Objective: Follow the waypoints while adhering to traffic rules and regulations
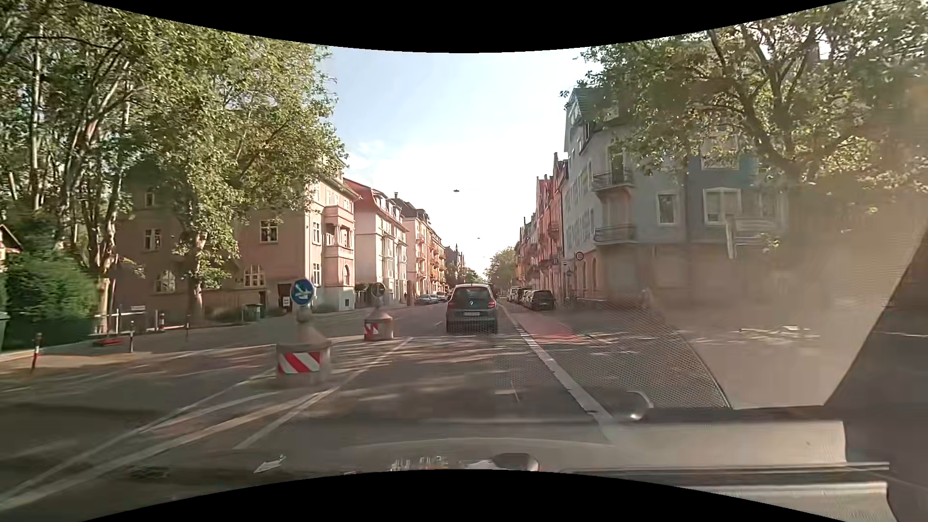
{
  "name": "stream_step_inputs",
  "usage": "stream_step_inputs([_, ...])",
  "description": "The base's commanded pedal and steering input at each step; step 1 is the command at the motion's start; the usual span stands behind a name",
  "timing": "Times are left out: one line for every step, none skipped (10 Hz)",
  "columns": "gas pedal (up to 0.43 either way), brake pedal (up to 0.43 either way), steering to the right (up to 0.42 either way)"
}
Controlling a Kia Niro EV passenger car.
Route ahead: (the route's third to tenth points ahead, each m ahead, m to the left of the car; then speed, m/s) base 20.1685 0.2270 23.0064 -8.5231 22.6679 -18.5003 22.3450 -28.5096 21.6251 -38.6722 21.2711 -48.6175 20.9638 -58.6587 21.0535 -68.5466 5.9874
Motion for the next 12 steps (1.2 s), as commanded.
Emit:
stream_step_inputs([0.0, 0.207, 0.0])
stream_step_inputs([0.0, 0.22, 0.0])
stream_step_inputs([0.0, 0.226, 0.0])
stream_step_inputs([0.0, 0.226, 0.0])
stream_step_inputs([0.0, 0.226, 0.0])
stream_step_inputs([0.0, 0.226, 0.0])
stream_step_inputs([0.0, 0.226, 0.0])
stream_step_inputs([0.0, 0.226, 0.002])
stream_step_inputs([0.0, 0.226, 0.004])
stream_step_inputs([0.0, 0.226, 0.004])
stream_step_inputs([0.0, 0.226, 0.004])
stream_step_inputs([0.0, 0.226, 0.004])
